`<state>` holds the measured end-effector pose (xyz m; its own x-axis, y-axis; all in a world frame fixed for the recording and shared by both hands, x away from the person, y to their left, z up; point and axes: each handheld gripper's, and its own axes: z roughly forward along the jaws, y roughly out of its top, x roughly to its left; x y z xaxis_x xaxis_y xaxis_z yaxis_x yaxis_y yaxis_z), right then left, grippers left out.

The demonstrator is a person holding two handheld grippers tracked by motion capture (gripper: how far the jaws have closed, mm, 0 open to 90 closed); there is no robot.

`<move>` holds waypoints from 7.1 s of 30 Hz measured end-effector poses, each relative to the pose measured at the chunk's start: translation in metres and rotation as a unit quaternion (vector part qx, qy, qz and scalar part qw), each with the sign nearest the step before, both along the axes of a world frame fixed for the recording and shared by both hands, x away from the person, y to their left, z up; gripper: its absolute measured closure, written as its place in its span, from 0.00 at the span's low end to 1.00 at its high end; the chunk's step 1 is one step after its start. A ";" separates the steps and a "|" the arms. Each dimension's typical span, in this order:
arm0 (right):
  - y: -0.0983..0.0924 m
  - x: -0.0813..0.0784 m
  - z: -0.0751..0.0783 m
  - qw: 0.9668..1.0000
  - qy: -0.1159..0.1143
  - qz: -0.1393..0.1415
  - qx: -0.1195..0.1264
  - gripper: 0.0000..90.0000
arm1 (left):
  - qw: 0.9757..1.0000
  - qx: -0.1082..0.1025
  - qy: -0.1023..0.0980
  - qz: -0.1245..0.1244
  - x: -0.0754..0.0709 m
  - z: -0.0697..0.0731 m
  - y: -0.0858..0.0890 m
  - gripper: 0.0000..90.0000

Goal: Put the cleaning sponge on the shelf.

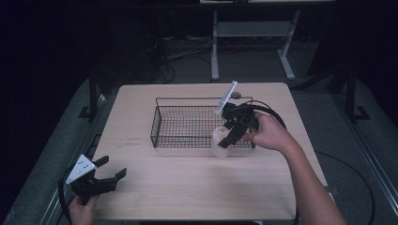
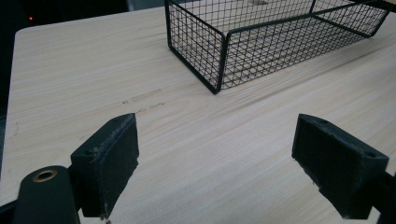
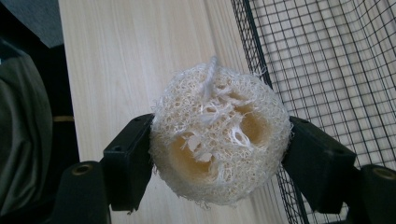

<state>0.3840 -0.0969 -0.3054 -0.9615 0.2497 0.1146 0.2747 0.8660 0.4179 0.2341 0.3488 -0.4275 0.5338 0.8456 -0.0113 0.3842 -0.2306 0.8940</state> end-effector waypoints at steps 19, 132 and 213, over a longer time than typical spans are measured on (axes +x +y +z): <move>0.000 0.026 0.011 1.000 0.002 -0.017 0.004 0.31 | 1.000 0.000 0.000 0.000 0.000 0.000 0.000 0.15; 0.041 0.114 -0.083 0.994 0.046 -0.087 -0.050 0.24 | 1.000 -0.001 0.000 0.001 0.001 0.000 0.000 0.16; -0.034 0.043 -0.028 0.994 0.004 -0.108 -0.005 0.18 | 1.000 0.003 -0.002 -0.002 -0.001 0.000 -0.001 0.15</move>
